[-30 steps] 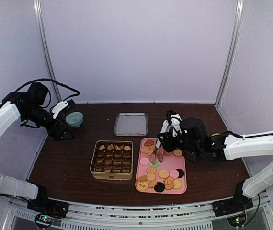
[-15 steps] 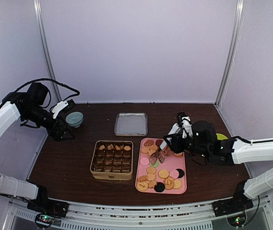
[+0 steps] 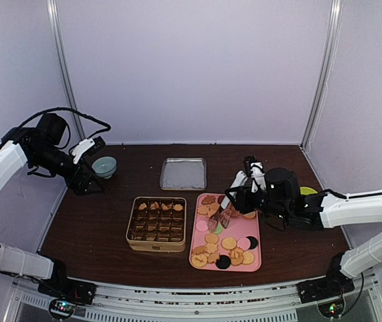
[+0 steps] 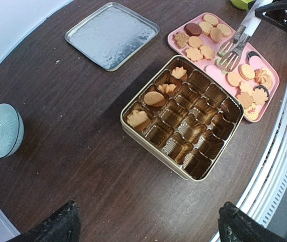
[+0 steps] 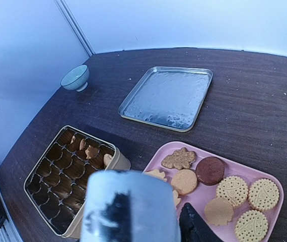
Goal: Pack the cookies
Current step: Pick up the fake cookies from the plate.
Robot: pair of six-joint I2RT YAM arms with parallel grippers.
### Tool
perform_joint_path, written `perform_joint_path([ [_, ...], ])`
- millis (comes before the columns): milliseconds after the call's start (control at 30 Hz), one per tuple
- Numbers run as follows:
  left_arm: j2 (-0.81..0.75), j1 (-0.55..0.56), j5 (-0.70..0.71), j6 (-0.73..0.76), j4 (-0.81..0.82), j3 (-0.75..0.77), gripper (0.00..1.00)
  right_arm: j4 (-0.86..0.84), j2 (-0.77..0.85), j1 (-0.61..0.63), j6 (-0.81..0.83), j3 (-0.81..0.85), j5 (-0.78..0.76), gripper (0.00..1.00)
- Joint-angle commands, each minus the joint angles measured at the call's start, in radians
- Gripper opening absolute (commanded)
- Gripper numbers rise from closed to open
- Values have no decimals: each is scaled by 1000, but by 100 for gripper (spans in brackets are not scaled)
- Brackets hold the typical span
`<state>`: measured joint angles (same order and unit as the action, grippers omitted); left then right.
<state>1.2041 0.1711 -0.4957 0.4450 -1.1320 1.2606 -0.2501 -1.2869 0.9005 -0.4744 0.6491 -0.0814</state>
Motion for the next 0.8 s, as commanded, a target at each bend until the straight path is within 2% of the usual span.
perform_joint_path([
  [0, -3, -5, -20, 17, -8, 20, 98, 54, -22, 21, 4, 2, 26, 42],
  [300, -2, -5, -25, 20, -8, 20, 98, 183, -56, 112, 60, 74, -105, 43],
  [500, -9, -5, -25, 23, -8, 19, 98, 296, -114, 184, 126, 176, -204, 38],
  [667, -15, -5, -21, 27, -8, 11, 98, 305, -122, 201, 139, 206, -249, 29],
  [767, -15, -6, -20, 27, -8, 13, 98, 310, -87, 200, 173, 229, -269, 26],
])
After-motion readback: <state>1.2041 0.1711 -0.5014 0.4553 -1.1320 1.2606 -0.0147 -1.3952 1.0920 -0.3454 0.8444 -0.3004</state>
